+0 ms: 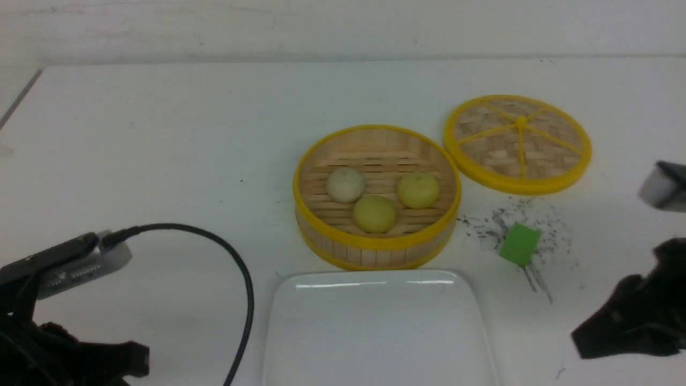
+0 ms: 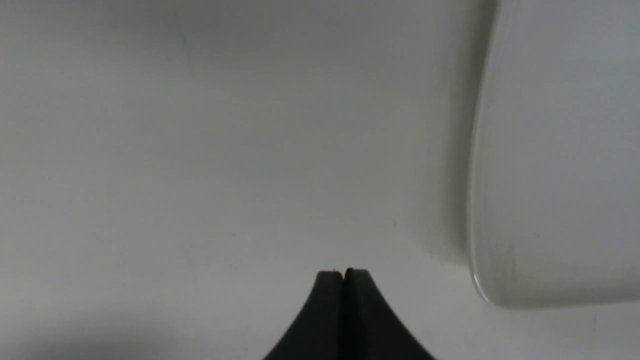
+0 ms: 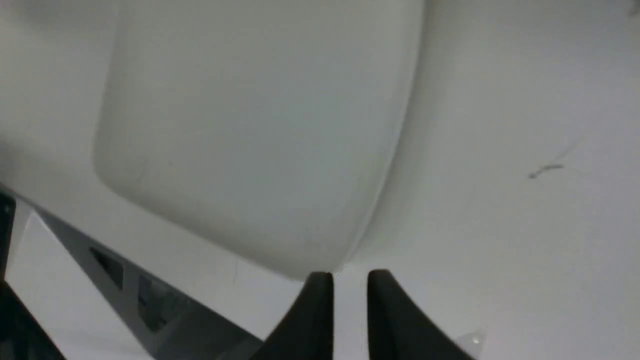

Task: Put the steamed buns into the plate on the white tablecloth.
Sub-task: 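Reach toward a bun in the bamboo steamer with the right gripper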

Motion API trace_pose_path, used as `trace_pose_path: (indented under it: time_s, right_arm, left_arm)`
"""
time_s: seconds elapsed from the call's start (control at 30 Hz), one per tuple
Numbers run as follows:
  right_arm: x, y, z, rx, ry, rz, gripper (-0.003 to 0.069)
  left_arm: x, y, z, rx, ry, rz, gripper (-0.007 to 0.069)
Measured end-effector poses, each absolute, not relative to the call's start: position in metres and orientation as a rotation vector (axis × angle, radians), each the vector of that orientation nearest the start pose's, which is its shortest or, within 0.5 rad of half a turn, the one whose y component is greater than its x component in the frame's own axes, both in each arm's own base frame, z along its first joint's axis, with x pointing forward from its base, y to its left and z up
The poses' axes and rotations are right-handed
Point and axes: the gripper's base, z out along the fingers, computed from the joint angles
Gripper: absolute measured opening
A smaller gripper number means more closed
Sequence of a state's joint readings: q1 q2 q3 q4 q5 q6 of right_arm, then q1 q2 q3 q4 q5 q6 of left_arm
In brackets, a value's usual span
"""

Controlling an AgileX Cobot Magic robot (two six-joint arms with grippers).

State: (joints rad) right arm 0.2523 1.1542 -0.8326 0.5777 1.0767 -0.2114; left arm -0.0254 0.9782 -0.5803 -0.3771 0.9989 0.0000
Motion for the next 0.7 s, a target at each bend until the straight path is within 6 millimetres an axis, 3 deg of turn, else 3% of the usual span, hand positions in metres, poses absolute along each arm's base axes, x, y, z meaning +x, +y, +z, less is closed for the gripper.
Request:
trace_pose_path:
  time_s: [0.03,0.13,0.37,0.57,0.7]
  right_arm:
    - [0.189,0.104,0.280,-0.409,2.803,0.771,0.0206]
    - [0.208,0.118,0.278,-0.447,2.825,0.723,0.0255]
    - [0.294,0.162,0.279,-0.538,2.695,0.560,0.0334]
    - [0.352,0.183,0.269,-0.545,2.598,0.487,0.0412]
    - [0.385,0.195,0.249,-0.560,2.565,0.424,0.0496]
  left_arm:
    - [0.146,-0.032,0.240,-0.209,2.824,-0.508,0.0002]
    - [0.147,-0.033,0.240,-0.214,2.818,-0.512,0.0002]
    - [0.147,-0.033,0.240,-0.216,2.824,-0.518,0.0011]
    - [0.146,-0.033,0.240,-0.216,2.832,-0.523,0.0017]
    - [0.146,-0.033,0.240,-0.216,2.832,-0.523,0.0022]
